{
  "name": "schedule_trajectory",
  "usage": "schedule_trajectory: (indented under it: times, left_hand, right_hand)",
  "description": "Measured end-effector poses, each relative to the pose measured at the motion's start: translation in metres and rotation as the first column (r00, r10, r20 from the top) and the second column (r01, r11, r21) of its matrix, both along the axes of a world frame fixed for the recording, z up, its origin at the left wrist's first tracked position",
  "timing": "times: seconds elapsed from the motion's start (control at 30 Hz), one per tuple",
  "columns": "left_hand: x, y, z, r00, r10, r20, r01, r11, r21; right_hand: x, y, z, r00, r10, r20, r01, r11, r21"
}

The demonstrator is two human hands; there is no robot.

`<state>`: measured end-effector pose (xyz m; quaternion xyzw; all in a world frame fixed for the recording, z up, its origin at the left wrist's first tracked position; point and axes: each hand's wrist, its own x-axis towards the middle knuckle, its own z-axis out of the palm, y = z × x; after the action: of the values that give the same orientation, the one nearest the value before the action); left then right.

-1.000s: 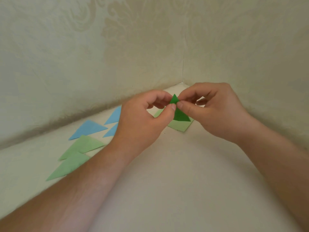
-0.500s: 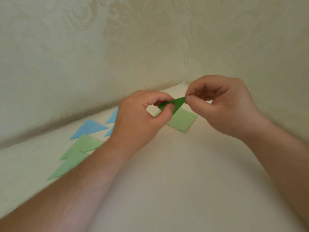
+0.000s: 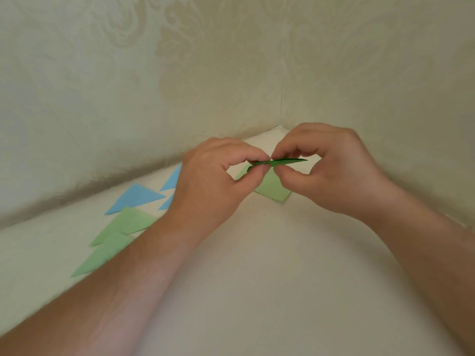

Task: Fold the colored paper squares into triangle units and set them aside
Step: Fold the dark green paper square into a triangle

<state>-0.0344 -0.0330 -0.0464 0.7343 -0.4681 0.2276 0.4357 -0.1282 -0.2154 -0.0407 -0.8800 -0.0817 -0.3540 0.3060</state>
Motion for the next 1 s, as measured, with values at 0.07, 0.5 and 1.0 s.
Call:
schedule_trajectory:
  times: [0.07,0.5,1.0]
  left_hand:
    - [0.001,0.0,-0.001,1.0,-0.001,-0.023,0.001,1.0,0.008]
    - [0.003,0.003,0.002,0.986,-0.011,-0.164,0.017,0.999,0.034]
    - [-0.003,0.002,0.004,0.987,-0.042,-0.154,0.051,0.997,0.056]
  right_hand:
    - [0.001,-0.001,-0.001,1.0,-0.005,0.011,0.005,1.0,-0.001]
    - [0.001,-0.01,0.002,0.995,-0.102,-0.006,0.102,0.993,-0.055]
    - [-0.002,0.006,0.002,0.993,-0.007,-0.114,0.023,0.99,0.14]
